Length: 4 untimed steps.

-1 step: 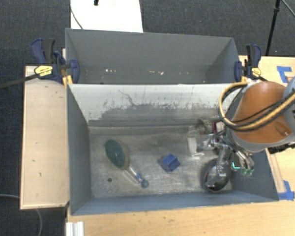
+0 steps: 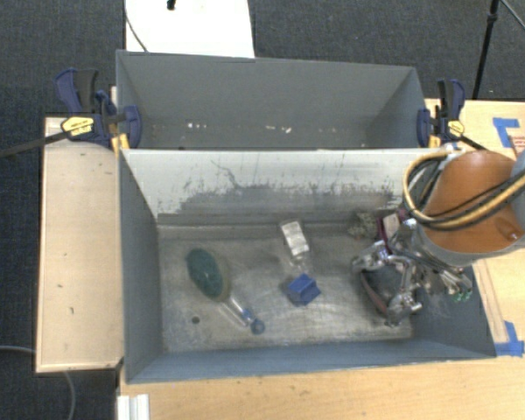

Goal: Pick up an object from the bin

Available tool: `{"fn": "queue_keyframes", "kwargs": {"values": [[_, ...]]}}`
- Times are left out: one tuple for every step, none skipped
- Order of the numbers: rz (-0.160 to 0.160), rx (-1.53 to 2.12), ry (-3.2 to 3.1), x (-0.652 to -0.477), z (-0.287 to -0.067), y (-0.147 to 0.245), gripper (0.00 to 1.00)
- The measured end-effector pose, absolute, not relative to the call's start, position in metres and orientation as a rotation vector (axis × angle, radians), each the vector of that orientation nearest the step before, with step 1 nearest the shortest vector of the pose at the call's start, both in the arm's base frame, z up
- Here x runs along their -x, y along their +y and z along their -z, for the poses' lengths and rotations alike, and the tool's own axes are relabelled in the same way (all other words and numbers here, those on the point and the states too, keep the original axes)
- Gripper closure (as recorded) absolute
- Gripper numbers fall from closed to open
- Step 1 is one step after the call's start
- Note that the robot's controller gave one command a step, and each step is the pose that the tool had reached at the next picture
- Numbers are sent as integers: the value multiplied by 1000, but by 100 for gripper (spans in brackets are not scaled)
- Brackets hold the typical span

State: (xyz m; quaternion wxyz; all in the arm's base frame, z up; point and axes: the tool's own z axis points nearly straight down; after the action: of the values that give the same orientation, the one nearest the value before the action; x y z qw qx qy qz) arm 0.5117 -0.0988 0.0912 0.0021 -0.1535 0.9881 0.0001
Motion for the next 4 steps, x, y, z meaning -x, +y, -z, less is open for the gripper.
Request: {"fn": "queue_keyframes", "kwargs": {"values": [[-35, 1252, 2878, -517, -72, -133, 0], [-34, 1251, 2880, -517, -72, -133, 100], [4, 1865, 2522, -534, -193, -115, 100], [-2, 1860, 2531, -533, -192, -115, 0]]}}
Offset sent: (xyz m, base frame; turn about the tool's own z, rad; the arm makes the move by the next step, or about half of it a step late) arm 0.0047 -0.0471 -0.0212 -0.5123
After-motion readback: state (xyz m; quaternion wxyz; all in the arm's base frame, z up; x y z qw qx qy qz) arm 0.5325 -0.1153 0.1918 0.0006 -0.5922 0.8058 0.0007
